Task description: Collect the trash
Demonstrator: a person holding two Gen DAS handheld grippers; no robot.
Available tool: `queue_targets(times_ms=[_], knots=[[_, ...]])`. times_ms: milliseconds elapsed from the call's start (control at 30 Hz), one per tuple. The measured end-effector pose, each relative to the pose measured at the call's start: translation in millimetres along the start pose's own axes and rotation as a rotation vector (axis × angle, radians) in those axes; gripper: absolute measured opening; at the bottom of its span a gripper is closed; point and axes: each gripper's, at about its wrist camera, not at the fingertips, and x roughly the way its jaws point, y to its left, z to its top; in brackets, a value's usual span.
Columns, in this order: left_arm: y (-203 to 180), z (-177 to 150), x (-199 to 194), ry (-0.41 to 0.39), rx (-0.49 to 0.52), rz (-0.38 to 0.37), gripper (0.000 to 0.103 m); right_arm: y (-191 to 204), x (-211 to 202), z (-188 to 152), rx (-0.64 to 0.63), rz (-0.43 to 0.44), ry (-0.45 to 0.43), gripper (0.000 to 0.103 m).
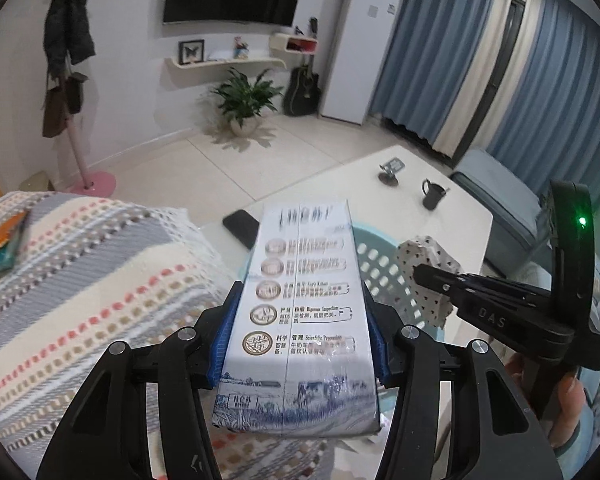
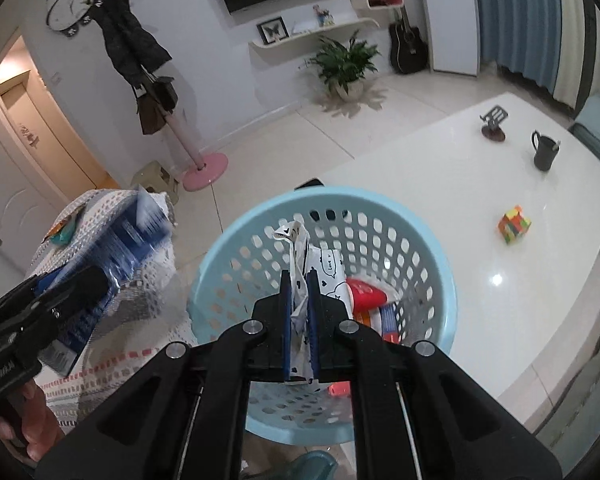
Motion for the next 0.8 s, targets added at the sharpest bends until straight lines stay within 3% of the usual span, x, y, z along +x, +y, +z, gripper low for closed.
queue_targets(times_ms=[100,167,233,533,800], knots=[[-1.2,-1.8,2.6,0.008,0.003,-0.003,0.059,-5.1,3.0,-1.5,0.018,0.005,0.015,0.015],[-1.8,-3.1,3.9,0.01,0.001,-0.005,0.063,-6.5,2.6,-2.6,0.029,0.001,0.015,0.037],[0.3,-4.4,1.1,0.01,-0.004,-0.009,0.066,-6.9,-0.2,-2.6,0.035,-0.003,0.003,0.052],[24.9,-18.3,-13.6,0.007,-0.061,-0.018,0.076,13.7,-2.3,-2.1,-0.007,0.003,0.014,0.052],[57.3,-28.5,-39.3,-0.029,-0.137,0.006,0.079,56.4,-3.3,-1.1,-0.086,0.036,0.007,0.054]])
